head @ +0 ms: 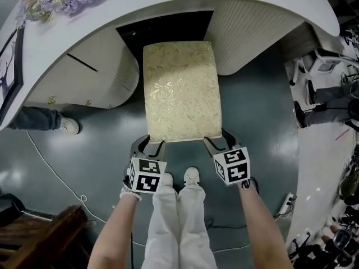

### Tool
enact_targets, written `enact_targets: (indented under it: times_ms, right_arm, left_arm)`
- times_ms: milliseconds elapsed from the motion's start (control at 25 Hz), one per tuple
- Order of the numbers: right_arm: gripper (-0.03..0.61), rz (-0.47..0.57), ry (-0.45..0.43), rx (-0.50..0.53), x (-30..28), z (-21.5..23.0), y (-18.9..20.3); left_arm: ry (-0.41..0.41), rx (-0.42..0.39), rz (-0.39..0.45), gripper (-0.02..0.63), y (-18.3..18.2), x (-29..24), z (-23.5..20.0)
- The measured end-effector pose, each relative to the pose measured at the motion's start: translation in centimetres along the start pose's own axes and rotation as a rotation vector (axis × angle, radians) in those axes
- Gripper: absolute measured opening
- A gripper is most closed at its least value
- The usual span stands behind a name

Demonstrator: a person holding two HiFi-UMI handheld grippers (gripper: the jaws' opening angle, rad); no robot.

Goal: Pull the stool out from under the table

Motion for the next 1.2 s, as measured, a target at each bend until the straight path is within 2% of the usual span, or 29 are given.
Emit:
enact_targets:
  times_ms: [360, 880, 1200]
  right_arm:
    - [0.276, -0.025, 0.041, -0.086, 2.6, -3.1, 4.5]
    - [0.276, -0.030, 0.082, -0.159, 4.0, -5.5, 7.4]
    - [0.276, -0.038, 0.101, -0.159, 3.9, -5.5, 7.3]
  left_arm:
    - [0.042, -0.077, -0.037, 0.201, 2.7, 2.7, 1.9]
    - [0.072, -0.138, -0.082, 0.199, 4.4, 4.2, 2.9]
    - [0.036, -0.072, -0.129, 0.215, 4.5, 4.1, 3.0]
Point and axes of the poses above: the fingertips, and each gripper's own axes: x backward along the fingers, z to its right, y out of its underside, the point moved 7 cm from there along x, backward along the fingers, and after that the axes turned 14 degrees about -y, right-handed, at the moved point
